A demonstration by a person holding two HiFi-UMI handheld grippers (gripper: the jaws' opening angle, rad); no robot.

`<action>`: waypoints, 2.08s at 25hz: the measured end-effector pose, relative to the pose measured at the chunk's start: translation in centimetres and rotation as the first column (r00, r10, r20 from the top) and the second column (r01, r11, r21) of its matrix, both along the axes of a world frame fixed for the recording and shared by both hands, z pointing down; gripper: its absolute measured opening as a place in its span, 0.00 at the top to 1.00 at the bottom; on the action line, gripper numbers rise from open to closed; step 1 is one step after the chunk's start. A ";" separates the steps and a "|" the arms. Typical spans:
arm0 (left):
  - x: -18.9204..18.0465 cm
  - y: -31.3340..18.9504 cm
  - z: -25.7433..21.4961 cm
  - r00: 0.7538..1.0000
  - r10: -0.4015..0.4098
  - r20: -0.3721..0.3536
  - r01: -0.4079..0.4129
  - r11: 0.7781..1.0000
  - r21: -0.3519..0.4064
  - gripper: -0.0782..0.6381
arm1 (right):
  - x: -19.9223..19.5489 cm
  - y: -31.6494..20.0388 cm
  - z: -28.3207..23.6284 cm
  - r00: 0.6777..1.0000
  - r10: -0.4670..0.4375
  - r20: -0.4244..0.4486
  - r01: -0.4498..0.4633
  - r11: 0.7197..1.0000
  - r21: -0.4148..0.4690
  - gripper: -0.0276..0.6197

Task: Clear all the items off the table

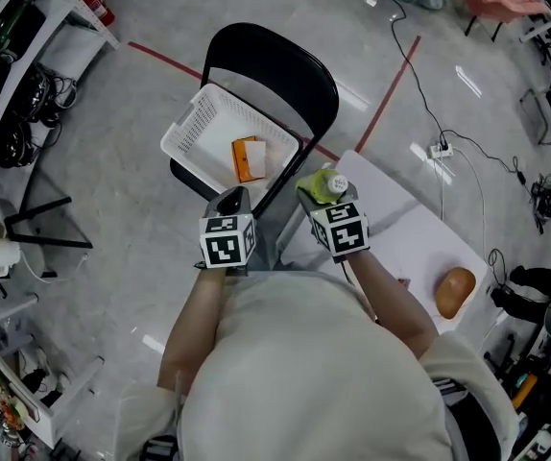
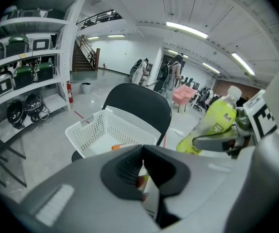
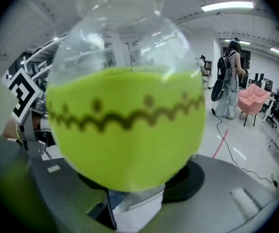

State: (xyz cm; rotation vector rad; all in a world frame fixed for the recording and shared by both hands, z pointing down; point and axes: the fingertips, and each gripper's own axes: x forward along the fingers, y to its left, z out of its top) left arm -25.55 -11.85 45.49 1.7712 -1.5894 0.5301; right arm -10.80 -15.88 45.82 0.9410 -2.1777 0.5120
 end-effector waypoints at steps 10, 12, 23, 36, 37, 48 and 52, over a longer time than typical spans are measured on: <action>-6.7 -2.4 1.7 0.998 -0.065 -0.008 0.065 0.997 -0.041 0.88 | -7.7 -3.6 1.0 0.997 -0.080 0.001 0.080 0.997 -0.020 0.55; -8.1 -2.8 2.1 0.997 -0.080 -0.010 0.080 0.996 -0.045 0.88 | -9.4 -4.2 1.3 0.995 -0.101 0.000 0.101 0.995 -0.023 0.55; -13.2 -4.1 4.7 0.984 -0.176 -0.027 0.173 0.981 -0.087 0.88 | -16.9 -6.3 4.2 0.976 -0.218 -0.004 0.218 0.975 -0.038 0.54; -18.9 -6.8 8.9 0.976 -0.220 0.010 0.219 0.968 -0.124 0.88 | -25.8 -9.5 11.5 0.949 -0.315 -0.009 0.315 0.948 -0.044 0.54; -19.2 -6.9 9.3 0.975 -0.224 0.004 0.223 0.967 -0.126 0.88 | -26.4 -9.7 12.1 0.948 -0.319 -0.012 0.318 0.947 -0.045 0.54; -22.0 -8.1 13.0 0.962 -0.273 -0.029 0.264 0.949 -0.170 0.88 | -31.0 -10.7 19.3 0.932 -0.361 -0.040 0.357 0.931 -0.082 0.54; -22.5 -9.1 13.6 0.964 -0.266 -0.031 0.257 0.951 -0.174 0.88 | -32.0 -10.8 22.0 0.927 -0.372 -0.050 0.366 0.925 -0.101 0.54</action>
